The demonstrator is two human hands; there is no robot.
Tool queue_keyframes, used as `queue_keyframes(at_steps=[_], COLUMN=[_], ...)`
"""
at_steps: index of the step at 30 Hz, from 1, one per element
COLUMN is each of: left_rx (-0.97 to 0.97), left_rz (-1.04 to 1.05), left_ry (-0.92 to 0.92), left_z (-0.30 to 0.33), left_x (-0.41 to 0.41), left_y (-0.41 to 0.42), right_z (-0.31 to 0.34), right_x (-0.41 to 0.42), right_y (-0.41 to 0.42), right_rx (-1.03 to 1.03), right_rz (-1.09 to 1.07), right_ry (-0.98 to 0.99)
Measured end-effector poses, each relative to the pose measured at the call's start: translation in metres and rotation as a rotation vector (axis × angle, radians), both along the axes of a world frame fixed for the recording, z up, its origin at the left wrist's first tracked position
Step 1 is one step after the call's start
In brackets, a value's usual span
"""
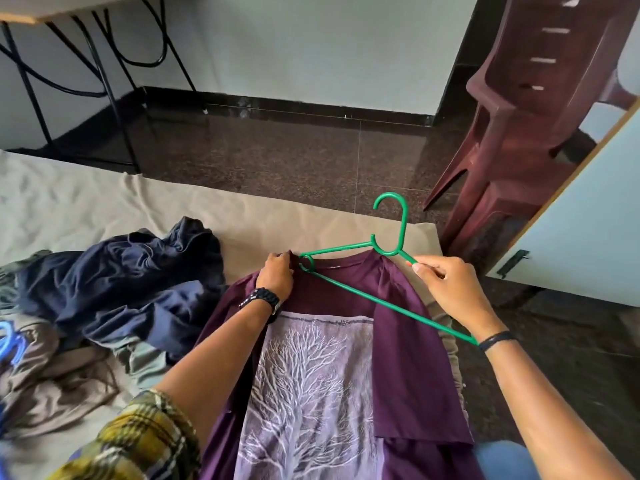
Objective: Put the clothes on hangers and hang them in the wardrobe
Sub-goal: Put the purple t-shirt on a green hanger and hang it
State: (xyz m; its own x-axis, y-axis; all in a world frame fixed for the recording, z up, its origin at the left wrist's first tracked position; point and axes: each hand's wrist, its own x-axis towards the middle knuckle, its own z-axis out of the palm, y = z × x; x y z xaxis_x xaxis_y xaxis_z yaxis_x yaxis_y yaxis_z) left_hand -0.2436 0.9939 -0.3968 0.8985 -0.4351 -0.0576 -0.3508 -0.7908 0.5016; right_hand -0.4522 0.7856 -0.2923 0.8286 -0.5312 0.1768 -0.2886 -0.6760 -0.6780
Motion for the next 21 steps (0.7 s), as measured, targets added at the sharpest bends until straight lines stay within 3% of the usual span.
queue_keyframes(at_steps=[6, 9, 16, 21], left_rx=[-0.195, -0.165, 0.110, -0.077], left_rz=[0.017, 0.004, -0.009, 0.021], left_ry=[-0.005, -0.037, -0.005, 0.016], left_z=[0.004, 0.006, 0.011, 0.012], left_x=[0.006, 0.010, 0.022, 0.027], left_y=[0.013, 0.017, 0.006, 0.012], right_z=[0.008, 0.008, 0.003, 0.001], right_x=[0.008, 0.017, 0.026, 0.029], right_y=[-0.013, -0.022, -0.029, -0.029], right_rx=[0.097, 0.035, -0.021, 0.069], right_rz=[0.102, 0.105, 0.049, 0.078], right_ry=[0.097, 0.129, 0.166, 0.172])
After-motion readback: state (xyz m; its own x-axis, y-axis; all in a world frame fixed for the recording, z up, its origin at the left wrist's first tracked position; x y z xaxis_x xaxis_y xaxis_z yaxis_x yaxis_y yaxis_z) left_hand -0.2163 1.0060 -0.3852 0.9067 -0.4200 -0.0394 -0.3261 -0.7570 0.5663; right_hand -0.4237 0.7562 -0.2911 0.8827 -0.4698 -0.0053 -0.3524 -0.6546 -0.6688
